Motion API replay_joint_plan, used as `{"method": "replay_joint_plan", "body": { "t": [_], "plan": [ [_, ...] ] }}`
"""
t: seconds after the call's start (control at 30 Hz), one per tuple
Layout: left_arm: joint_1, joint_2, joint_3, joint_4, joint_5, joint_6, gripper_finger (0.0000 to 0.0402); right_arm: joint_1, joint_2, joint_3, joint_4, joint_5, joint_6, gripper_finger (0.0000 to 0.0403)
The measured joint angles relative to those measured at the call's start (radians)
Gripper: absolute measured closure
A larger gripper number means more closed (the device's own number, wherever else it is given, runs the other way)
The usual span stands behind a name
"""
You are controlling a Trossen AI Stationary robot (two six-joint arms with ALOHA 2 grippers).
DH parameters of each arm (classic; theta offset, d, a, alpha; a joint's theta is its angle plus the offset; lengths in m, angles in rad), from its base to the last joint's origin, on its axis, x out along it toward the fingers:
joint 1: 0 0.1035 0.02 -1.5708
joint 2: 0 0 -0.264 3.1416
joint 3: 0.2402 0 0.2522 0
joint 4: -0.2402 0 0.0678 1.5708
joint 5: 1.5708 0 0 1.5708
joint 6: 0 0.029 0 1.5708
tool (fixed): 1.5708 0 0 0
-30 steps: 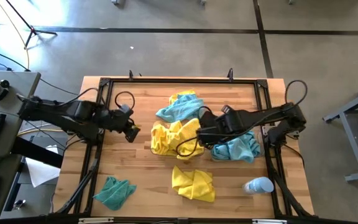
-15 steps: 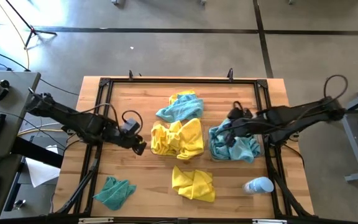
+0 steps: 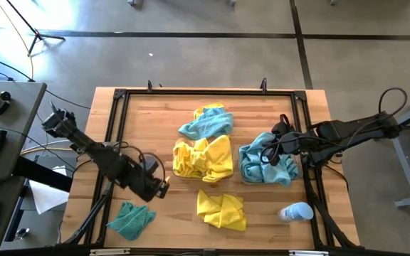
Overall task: Sort microfiber towel by color & place in baskets
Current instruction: Put the blue microfiber cloth into the right transparent bin
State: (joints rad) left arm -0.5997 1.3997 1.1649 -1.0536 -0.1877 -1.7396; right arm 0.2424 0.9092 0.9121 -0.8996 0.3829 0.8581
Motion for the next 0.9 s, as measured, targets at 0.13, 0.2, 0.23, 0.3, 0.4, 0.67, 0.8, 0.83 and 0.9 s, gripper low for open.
{"method": "replay_joint_plan", "body": {
  "t": [0.13, 0.2, 0.23, 0.3, 0.4, 0.67, 0.8, 0.83, 0.9],
  "plan": [
    [-0.062, 0.057, 0.017, -0.026, 0.047, -0.068, 0.03, 0.0, 0.0, 0.0, 0.007, -0.001, -0.002, 0.0403],
    [-0.092, 0.079, 0.017, -0.025, 0.061, -0.091, 0.03, 0.0, 0.0, 0.0, 0.012, -0.001, -0.002, 0.0403],
    [-0.107, 0.089, 0.017, -0.026, 0.068, -0.099, 0.03, 0.0, 0.0, 0.0, 0.016, -0.001, -0.002, 0.0403],
    [-0.134, 0.11, 0.017, -0.025, 0.087, -0.115, 0.03, 0.0, 0.0, 0.0, 0.019, -0.001, -0.002, 0.0403],
    [-0.17, 0.134, 0.017, -0.023, 0.113, -0.146, 0.03, 0.0, 0.0, 0.0, 0.024, -0.001, -0.002, 0.0403],
    [-0.248, 0.184, 0.017, -0.008, 0.158, -0.234, 0.03, 0.0, 0.0, 0.0, 0.038, -0.001, -0.002, 0.0403],
    [-0.28, 0.203, 0.017, 0.022, 0.158, -0.249, 0.03, 0.0, 0.001, 0.0, 0.045, -0.001, -0.002, 0.0403],
    [-0.287, 0.21, 0.017, 0.031, 0.158, -0.249, 0.03, 0.0, 0.001, 0.0, 0.046, -0.001, -0.002, 0.0403],
    [-0.299, 0.228, 0.017, 0.059, 0.157, -0.249, 0.03, 0.0, 0.001, 0.0, 0.049, -0.001, -0.002, 0.0403]
  ]
}}
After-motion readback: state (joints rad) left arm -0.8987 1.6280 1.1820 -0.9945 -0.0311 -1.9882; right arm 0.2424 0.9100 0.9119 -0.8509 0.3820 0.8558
